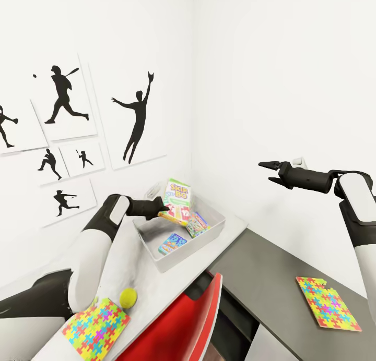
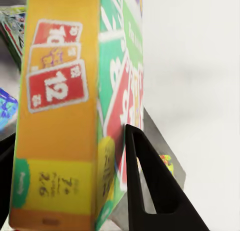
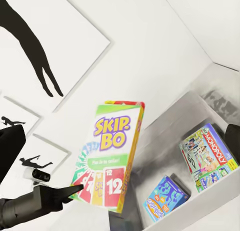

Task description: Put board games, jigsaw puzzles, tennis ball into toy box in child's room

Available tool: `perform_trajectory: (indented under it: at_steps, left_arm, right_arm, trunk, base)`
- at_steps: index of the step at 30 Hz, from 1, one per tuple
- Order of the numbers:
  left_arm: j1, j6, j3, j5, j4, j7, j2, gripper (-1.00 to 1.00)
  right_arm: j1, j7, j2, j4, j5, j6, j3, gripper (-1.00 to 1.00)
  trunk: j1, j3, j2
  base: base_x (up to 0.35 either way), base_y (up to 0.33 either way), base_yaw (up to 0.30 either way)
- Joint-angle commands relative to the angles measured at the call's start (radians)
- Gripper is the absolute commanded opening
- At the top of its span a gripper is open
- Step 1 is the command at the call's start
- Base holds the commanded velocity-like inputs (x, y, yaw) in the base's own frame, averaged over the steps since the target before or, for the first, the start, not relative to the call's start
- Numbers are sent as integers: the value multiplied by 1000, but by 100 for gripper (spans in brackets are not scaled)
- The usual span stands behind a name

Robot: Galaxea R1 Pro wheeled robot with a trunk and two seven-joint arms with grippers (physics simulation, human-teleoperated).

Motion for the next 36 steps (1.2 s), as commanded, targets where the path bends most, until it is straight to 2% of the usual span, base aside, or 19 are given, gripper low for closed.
perform_trajectory:
  at_steps: [1,6,10,15,20,24,30,33,36]
  left_arm:
    - [-1,1,9,3,12,-2,3,-100]
    - [-4,-43,8,-1,108,28,41,-100]
    - [-5,-50,-9,-22,121,30,46,-100]
    - [-5,-60,-34,-86,124,25,52,-100]
    - [-5,-80,-48,-101,125,18,61,-100]
    - [-5,-93,-76,-105,125,15,63,-100]
    - [-5,-109,-143,-105,125,12,62,-100]
    - [-5,-110,-159,-105,125,-12,62,-100]
    - [-5,-113,-166,-108,125,-88,63,-100]
  right_arm:
    - [-1,1,0,0,1,4,0,100]
    - [-1,1,1,0,1,4,3,100]
    - [-1,1,1,0,1,4,4,100]
    - [-1,1,1,-9,1,4,5,100]
    - [-1,1,2,-10,1,4,7,100]
    - [-1,1,3,-12,1,4,8,100]
    - [-1,1,3,-12,1,4,10,100]
    - [-1,1,3,-13,1,4,10,100]
    - [-1,1,3,-14,1,4,10,100]
  trunk:
    - [1,-2,-2]
    - [1,-2,-2]
    - [1,-2,-2]
    - [1,-2,-2]
    - [1,-2,-2]
    - [1,-2,-2]
    - [1,-2,-2]
    - [1,-2,-2]
    - [1,-2,-2]
  base:
    - [0,0,0]
    - [0,0,0]
    - [0,0,0]
    - [0,0,0]
    - [0,0,0]
    - [0,0,0]
    - [0,0,0]
    - [0,0,0]
    - [0,0,0]
